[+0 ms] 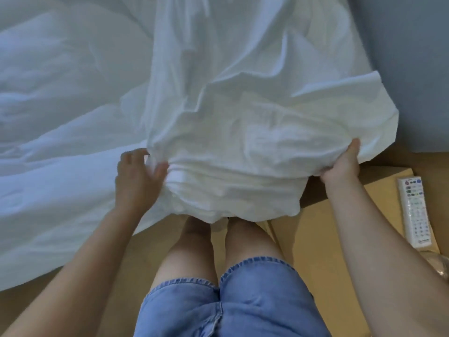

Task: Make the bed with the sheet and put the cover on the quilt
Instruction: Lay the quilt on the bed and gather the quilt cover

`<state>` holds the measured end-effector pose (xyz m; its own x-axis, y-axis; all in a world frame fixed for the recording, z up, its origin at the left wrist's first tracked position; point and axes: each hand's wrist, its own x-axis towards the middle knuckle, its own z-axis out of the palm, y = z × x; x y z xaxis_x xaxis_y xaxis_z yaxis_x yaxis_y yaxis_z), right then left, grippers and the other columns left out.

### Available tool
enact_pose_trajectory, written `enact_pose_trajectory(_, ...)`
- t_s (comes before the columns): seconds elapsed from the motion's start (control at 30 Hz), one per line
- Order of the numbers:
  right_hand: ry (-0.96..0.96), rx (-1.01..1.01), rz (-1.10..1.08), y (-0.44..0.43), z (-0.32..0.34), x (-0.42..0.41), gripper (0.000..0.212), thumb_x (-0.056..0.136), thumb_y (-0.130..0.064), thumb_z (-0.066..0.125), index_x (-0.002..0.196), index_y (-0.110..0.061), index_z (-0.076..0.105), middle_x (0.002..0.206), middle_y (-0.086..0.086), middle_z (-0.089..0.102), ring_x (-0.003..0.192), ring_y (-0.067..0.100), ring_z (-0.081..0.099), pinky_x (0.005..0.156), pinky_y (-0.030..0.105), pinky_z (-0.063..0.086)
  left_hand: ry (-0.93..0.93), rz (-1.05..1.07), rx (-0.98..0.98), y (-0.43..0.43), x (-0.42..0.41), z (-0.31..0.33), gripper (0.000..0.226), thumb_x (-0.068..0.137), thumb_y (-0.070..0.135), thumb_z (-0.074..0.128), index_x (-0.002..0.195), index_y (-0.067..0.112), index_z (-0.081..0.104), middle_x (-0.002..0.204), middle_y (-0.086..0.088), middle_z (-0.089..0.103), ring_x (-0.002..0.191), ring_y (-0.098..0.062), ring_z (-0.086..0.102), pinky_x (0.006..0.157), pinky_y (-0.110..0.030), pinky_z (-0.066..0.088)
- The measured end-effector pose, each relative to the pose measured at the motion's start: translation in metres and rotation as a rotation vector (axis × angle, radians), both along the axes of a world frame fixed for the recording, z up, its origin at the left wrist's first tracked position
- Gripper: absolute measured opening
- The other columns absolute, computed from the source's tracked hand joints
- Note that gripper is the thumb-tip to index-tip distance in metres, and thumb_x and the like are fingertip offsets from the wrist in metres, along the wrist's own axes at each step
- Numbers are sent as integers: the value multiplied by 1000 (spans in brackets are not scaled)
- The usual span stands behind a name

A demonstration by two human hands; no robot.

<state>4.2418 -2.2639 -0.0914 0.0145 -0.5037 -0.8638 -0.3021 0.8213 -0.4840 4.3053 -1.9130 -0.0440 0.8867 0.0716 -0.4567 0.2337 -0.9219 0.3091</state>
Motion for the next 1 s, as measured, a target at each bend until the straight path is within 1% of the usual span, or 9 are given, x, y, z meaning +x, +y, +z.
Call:
enact_pose_trajectory(0.13, -152, 99, 137, 55, 9, -7, 84, 62, -80, 60, 131, -32, 49, 120, -1, 63, 107, 26, 61, 90, 51, 51, 193, 487, -360, -36, -19, -6, 110, 64, 55, 77, 148, 20, 15, 147, -2, 37, 132, -24, 40, 107, -43, 36)
enact_pose_trajectory(0.2, -76, 97, 230, 88, 15, 4, 84, 61, -68, 72, 128, -24, 47, 116, 0, 63, 103, 23, 62, 89, 46, 52, 152, 421, -388, -41, -26, -8, 95, 65, 44, 79, 141, 17, 29, 133, 4, 50, 118, -20, 51, 96, -39, 44)
enact_pose_trajectory(0.3, 32, 51, 211, 92, 12, 25, 37, 80, -35, 73, 106, -19, 51, 110, 3, 61, 97, 24, 61, 89, 43, 52, 103, 326, -292, -28, -17, 2, 53, 69, 29, 68, 116, 9, 52, 103, -4, 60, 99, -28, 59, 77, -35, 45)
enact_pose_trajectory(0.47, 116, 9, 146, 70, 3, 33, 29, 81, -20, 72, 108, -15, 60, 105, 5, 65, 92, 26, 65, 85, 46, 55, 17, 379, -173, 17, -14, 10, 42, 68, 33, 69, 100, 7, 61, 96, -8, 64, 93, -30, 61, 70, -33, 42)
enact_pose_trajectory(0.53, 109, -12, 136, 83, 3, 30, 33, 82, -30, 71, 110, -20, 57, 102, 2, 64, 94, 25, 64, 88, 46, 54, 139, 526, -466, 17, -23, 8, 62, 61, 43, 77, 110, 9, 59, 103, -2, 64, 97, -26, 63, 73, -33, 45)
enact_pose_trajectory(0.63, -6, 80, 137, 114, 6, 16, 63, 76, -57, 67, 127, -24, 52, 115, 1, 64, 101, 24, 63, 93, 46, 51, 484, 870, -1347, 15, -46, 1, 92, 52, 54, 81, 124, 4, 55, 109, -11, 69, 98, -26, 67, 82, -37, 54)
enact_pose_trajectory(0.7, -40, 180, 221, 145, 10, 8, 80, 63, -69, 69, 127, -26, 53, 118, 1, 64, 104, 26, 63, 93, 46, 50, 529, 993, -1559, 11, -66, -11, 88, 56, 50, 82, 128, 6, 55, 122, -14, 63, 112, -29, 61, 92, -42, 52)
enact_pose_trajectory(0.87, 50, 182, 295, 193, 20, 29, 56, 75, -49, 74, 117, -19, 52, 112, -1, 62, 97, 22, 61, 86, 37, 52, 426, 743, -1044, -33, -58, -21, 62, 64, 31, 82, 119, 13, 60, 108, -2, 70, 97, -19, 68, 81, -36, 55)
enact_pose_trajectory(1.0, 143, 119, 262, 177, 21, 46, 36, 92, -26, 58, 124, -10, 54, 118, 2, 61, 101, 21, 59, 76, 27, 50, 335, 876, -974, -31, -46, -17, 21, 78, 2, 68, 96, 11, 65, 79, 3, 71, 75, -17, 70, 63, -29, 55)
